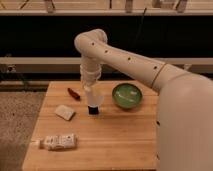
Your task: Place the ceramic cup over the eraser
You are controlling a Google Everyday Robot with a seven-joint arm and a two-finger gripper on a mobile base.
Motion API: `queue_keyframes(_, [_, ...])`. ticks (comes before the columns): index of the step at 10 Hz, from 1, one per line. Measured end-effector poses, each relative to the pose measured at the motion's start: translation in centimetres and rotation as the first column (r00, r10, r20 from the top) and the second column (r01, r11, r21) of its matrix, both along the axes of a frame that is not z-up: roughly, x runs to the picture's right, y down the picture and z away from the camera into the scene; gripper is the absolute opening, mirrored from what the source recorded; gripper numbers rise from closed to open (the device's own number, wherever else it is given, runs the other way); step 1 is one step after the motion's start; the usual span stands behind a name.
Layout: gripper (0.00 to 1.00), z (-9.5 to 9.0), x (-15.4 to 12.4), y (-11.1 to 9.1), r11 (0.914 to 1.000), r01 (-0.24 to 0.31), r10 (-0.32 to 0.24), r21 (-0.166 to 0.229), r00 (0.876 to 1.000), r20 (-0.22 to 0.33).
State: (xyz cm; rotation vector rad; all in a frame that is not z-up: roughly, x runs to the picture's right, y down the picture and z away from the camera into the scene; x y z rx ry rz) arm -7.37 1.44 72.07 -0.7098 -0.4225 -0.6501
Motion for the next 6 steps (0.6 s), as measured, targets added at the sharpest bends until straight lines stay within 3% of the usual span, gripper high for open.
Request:
queue_keyframes(4, [0.01, 2.0, 0.0, 0.7, 0.9994, -0.023, 0.024, -0.026, 1.0, 0.014])
queue_keyframes(5, [0.04, 2.3, 0.1, 0.9, 0.9992, -0.025, 0.026, -0.031, 1.0, 0.014])
queue_keyframes(6, [0.16, 3.2, 0.2, 1.6, 0.9988, -0.028, 0.029, -0.04, 0.999, 0.014])
